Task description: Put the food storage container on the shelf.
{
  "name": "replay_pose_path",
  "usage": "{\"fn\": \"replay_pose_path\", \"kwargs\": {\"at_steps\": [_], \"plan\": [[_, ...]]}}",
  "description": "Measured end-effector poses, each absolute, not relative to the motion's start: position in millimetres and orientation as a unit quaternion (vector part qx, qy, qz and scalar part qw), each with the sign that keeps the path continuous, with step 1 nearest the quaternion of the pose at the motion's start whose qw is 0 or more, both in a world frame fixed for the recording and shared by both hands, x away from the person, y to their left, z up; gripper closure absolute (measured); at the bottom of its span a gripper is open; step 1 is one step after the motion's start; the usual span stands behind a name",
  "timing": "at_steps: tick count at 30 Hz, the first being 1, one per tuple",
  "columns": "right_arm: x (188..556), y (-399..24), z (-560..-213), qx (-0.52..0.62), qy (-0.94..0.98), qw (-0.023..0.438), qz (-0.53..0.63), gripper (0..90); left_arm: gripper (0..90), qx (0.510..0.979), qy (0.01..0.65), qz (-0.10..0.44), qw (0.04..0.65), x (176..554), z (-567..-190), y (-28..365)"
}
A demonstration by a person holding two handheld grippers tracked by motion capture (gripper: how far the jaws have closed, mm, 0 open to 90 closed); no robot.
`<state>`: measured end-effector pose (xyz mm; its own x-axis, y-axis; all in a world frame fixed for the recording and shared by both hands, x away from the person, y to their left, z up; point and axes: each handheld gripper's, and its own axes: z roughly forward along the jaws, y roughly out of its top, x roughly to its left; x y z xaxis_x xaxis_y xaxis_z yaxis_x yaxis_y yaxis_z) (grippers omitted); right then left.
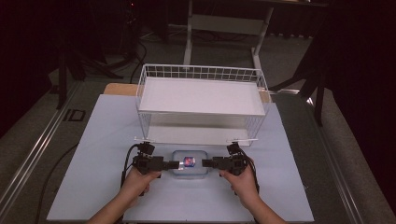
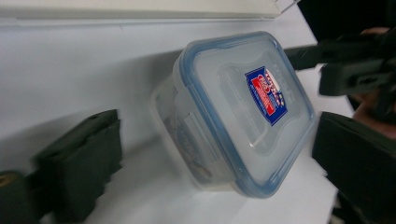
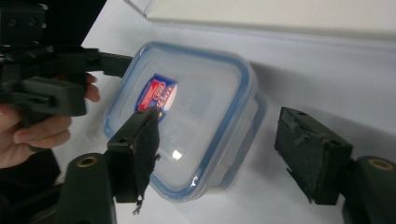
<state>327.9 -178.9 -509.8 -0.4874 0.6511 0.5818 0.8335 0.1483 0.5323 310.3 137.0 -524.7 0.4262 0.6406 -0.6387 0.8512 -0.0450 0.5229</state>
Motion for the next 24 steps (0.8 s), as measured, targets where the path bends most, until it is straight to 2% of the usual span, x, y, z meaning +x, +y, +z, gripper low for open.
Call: {"fn": "replay_pose_path", "kwargs": {"at_steps": [4,8,10,11,12,13,14,18,20,24], "plan": [[329.5,-177.7,-514.4,-0.504,-0.744,0.122,-0.421,33.8,14.9,0.708,0.532,-0.129,0.447,312.3,-528.1,134.9],[332.8,-176.5,-521.8,-0.527,-0.723,0.157,-0.418,38.2,16.8,0.704,0.541,-0.150,0.436,313.8,-535.2,130.0],[332.9,-176.4,-522.4,-0.530,-0.720,0.160,-0.418,40.9,19.5,0.701,0.543,-0.155,0.435,313.9,-536.6,129.6],[332.4,-175.7,-523.5,-0.532,-0.716,0.168,-0.418,44.0,22.8,0.696,0.548,-0.159,0.436,313.9,-537.9,129.6],[331.9,-175.1,-523.0,-0.534,-0.716,0.167,-0.417,43.9,27.5,0.691,0.549,-0.167,0.439,314.1,-539.3,130.1],[331.9,-175.1,-523.0,-0.534,-0.716,0.167,-0.417,43.9,27.5,0.687,0.548,-0.172,0.444,314.3,-540.4,130.5],[332.1,-174.4,-522.6,-0.532,-0.721,0.172,-0.410,43.3,31.2,0.685,0.547,-0.178,0.446,314.1,-541.0,130.1],[332.6,-173.5,-521.5,-0.532,-0.724,0.177,-0.402,43.1,31.5,0.694,0.543,-0.166,0.444,312.7,-537.8,127.7],[332.7,-172.9,-522.0,-0.540,-0.719,0.180,-0.400,43.4,37.3,0.696,0.541,-0.161,0.444,311.8,-535.7,128.7],[329.8,-169.9,-518.5,-0.537,-0.726,0.171,-0.394,43.4,40.3,0.703,0.537,-0.148,0.443,307.7,-530.6,127.9]]}}
